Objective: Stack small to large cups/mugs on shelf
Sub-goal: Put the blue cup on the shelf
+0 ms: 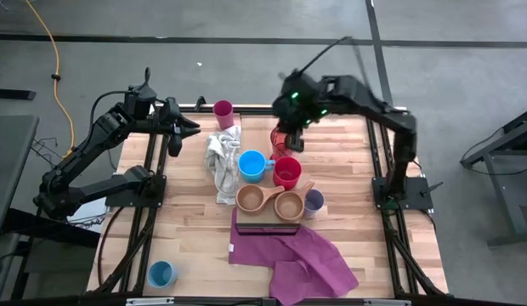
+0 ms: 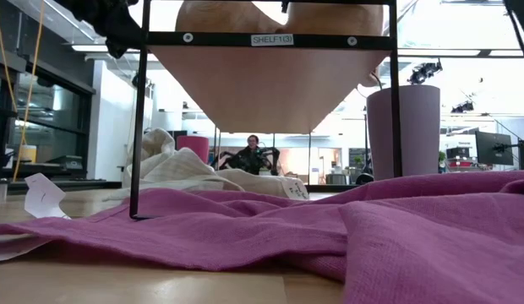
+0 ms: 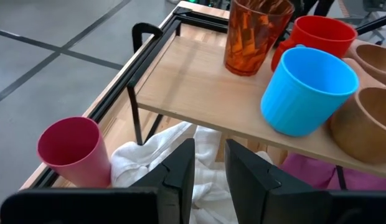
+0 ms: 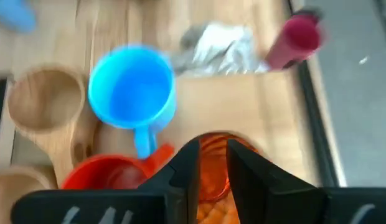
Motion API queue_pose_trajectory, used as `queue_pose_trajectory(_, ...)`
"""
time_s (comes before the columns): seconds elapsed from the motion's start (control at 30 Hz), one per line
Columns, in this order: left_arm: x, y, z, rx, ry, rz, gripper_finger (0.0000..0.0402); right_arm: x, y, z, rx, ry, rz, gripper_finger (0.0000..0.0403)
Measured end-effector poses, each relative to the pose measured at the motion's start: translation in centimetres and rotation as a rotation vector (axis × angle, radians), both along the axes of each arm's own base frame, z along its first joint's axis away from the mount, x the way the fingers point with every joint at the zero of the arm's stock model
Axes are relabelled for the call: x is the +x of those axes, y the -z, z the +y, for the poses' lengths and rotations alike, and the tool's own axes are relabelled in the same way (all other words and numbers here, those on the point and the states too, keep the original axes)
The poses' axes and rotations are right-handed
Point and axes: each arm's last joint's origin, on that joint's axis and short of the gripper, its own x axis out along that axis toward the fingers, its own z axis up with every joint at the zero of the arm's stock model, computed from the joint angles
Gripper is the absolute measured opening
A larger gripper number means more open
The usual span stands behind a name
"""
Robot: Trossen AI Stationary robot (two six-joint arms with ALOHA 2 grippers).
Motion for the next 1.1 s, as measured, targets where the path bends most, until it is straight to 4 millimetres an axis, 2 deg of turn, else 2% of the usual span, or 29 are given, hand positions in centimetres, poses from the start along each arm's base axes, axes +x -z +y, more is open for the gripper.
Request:
queue_pose_trajectory(0.2, 0.1, 0.0, -0.1, -0.007, 0.027, -0.01, 0.0076, -5.8, -4.1, -1.4, 0.016, 0.149, -0.119, 0.0068)
queue_pose_trajectory(0.33, 0.5, 0.0, -0.4, -0.003, 0.051, -0.005, 0.0076, -9.9, -6.1, -0.9, 0.08, 0.217, -0.176, 0.0068)
queue_pose_trajectory(0.47, 0.8, 0.0, -0.7, 0.016, 0.069, 0.011, 0.0076, -12.6, -6.1, -0.2, 0.155, 0.29, -0.09, 0.0068)
queue_pose_trajectory(0.53, 0.9, 0.0, -0.8, 0.023, 0.071, 0.019, 0.0076, -12.7, -5.9, -0.1, 0.173, 0.322, -0.097, 0.0068)
queue_pose_trajectory(0.63, 1.1, 0.0, -0.9, 0.028, 0.078, 0.025, 0.0076, -12.7, -4.9, 0.6, 0.217, 0.307, -0.054, 0.0068)
queue_pose_trajectory(0.8, 1.2, 0.1, -1.1, 0.026, 0.095, 0.026, 0.0076, -11.4, -0.1, 1.1, 0.242, 0.323, 0.116, 0.0068)
queue_pose_trajectory(0.93, 1.4, 0.1, -1.3, 0.001, 0.117, 0.014, 0.0076, -11.7, 2.7, 1.7, 0.277, 0.321, 0.18, 0.0068)
queue_pose_trajectory(1.03, 1.4, 0.0, -1.5, -0.025, 0.16, -0.012, 0.0076, -11.9, 4.2, 1.7, 0.278, 0.344, 0.186, 0.0068)
queue_pose_trajectory(1.1, 1.4, 0.0, -1.7, -0.068, 0.226, -0.044, 0.0076, -12.4, 4.3, 1.8, 0.276, 0.35, 0.145, 0.0068)
